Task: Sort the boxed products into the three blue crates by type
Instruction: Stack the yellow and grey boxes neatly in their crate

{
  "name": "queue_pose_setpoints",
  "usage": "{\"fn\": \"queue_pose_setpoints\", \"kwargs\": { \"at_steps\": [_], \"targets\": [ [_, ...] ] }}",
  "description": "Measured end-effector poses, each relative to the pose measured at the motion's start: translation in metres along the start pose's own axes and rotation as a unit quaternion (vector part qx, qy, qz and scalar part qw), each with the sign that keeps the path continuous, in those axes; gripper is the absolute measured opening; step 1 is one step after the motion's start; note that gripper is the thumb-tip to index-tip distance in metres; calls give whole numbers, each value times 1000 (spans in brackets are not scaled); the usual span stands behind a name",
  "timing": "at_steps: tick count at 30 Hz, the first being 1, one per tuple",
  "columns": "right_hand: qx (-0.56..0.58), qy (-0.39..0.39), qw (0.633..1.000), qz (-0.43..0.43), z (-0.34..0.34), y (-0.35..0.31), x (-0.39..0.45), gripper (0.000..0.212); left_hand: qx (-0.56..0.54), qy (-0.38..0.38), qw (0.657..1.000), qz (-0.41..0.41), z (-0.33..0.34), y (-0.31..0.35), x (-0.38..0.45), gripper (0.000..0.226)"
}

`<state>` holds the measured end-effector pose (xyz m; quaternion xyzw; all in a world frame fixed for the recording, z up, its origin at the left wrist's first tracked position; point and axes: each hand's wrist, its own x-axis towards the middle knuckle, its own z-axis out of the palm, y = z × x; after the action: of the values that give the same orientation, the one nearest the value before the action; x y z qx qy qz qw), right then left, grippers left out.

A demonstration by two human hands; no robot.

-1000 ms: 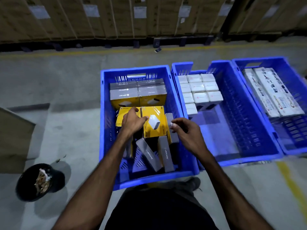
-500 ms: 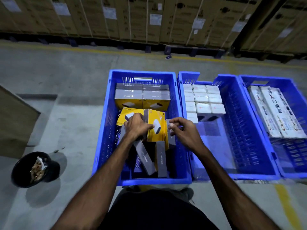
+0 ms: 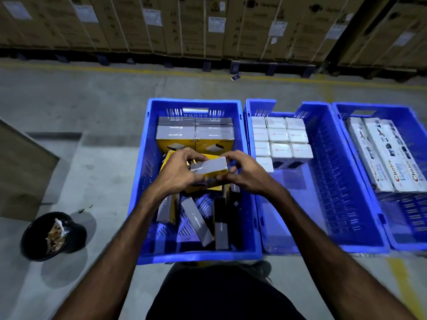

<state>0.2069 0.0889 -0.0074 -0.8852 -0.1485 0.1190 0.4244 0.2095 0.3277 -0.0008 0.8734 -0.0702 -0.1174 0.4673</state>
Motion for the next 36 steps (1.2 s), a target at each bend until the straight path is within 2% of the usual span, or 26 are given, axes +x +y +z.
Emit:
{"fn": "queue_pose_setpoints", "kwargs": {
  "at_steps": [4, 7, 9, 11, 14, 16, 18, 20, 22, 30, 31, 34, 36],
  "targets": [
    [-5, 54, 998, -36, 0, 7, -9, 42, -54, -4, 998, 45, -15, 5, 2, 46],
    [14, 99, 995, -23, 0, 11, -17, 41, -145, 63, 987, 33, -33, -3, 16, 26],
    [32, 118, 992, -12, -1, 8, -22, 39, -151, 90, 984, 3, -39, -23, 37, 19],
    [37, 120, 992, -4, -2, 6, -29, 36, -86, 44, 995, -7, -36, -41, 61, 19],
    [34, 105, 994, 5, -1, 7, -37, 35, 41, -91, 995, -4, -10, -47, 91, 22],
    [33, 98, 995, 9, 1, 10, -41, 37, 156, -153, 975, 31, 15, -40, 102, 31],
    [25, 100, 995, 17, 4, 13, -42, 37, 271, -194, 942, 49, 34, -38, 112, 40],
    [21, 106, 994, 33, 7, 15, -42, 38, 368, -209, 905, 41, 46, -45, 122, 45],
    [19, 116, 992, 43, 9, 15, -43, 40, 405, -216, 888, 16, 53, -53, 131, 42],
    [19, 131, 990, 53, 13, 15, -46, 38, 304, -199, 930, -45, 60, -72, 132, 22],
    [18, 129, 990, 55, 12, 14, -45, 37, 295, -200, 933, -44, 56, -73, 129, 21],
    [4, 131, 989, 62, 10, 13, -43, 38, 273, -205, 939, -49, 44, -77, 125, 38],
    [-5, 138, 988, 68, 10, 11, -40, 37, 275, -223, 934, -44, 40, -79, 125, 28]
  ]
}}
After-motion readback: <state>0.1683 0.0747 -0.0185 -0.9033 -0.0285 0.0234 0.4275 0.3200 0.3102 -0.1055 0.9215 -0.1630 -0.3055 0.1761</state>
